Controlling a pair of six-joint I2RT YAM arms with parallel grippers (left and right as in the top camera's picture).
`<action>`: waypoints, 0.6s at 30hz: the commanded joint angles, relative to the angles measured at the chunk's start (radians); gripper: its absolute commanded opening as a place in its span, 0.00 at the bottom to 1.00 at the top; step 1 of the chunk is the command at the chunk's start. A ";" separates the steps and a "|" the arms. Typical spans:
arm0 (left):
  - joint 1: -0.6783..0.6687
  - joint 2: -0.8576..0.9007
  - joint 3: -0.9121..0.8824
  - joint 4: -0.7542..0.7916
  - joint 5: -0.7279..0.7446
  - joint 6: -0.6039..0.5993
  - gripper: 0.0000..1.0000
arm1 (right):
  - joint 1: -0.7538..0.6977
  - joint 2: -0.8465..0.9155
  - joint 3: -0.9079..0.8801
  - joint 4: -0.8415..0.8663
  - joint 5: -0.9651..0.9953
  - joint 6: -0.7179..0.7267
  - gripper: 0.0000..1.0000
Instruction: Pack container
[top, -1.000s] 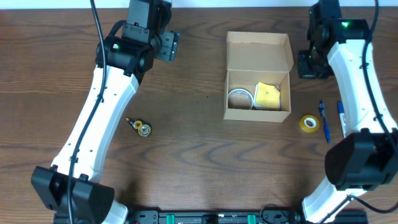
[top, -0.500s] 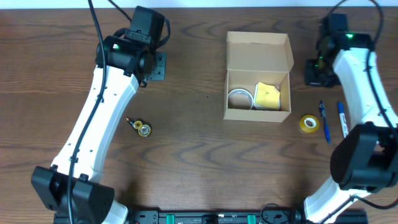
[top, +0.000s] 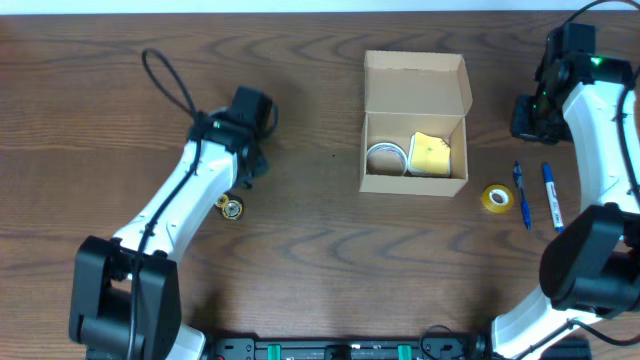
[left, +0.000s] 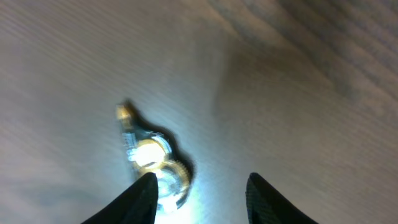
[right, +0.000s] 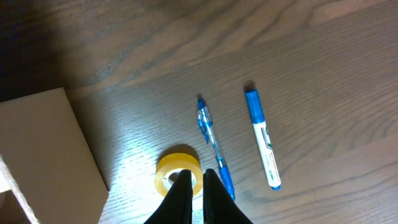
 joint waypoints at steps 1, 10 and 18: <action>-0.002 -0.094 -0.117 0.087 0.056 -0.153 0.47 | -0.002 -0.031 0.002 0.000 -0.009 -0.015 0.07; -0.001 -0.265 -0.294 0.135 -0.072 -0.357 0.66 | -0.002 -0.032 0.002 0.004 -0.080 -0.034 0.08; 0.009 -0.270 -0.384 0.248 -0.051 -0.354 0.73 | -0.002 -0.032 0.002 0.008 -0.137 -0.053 0.08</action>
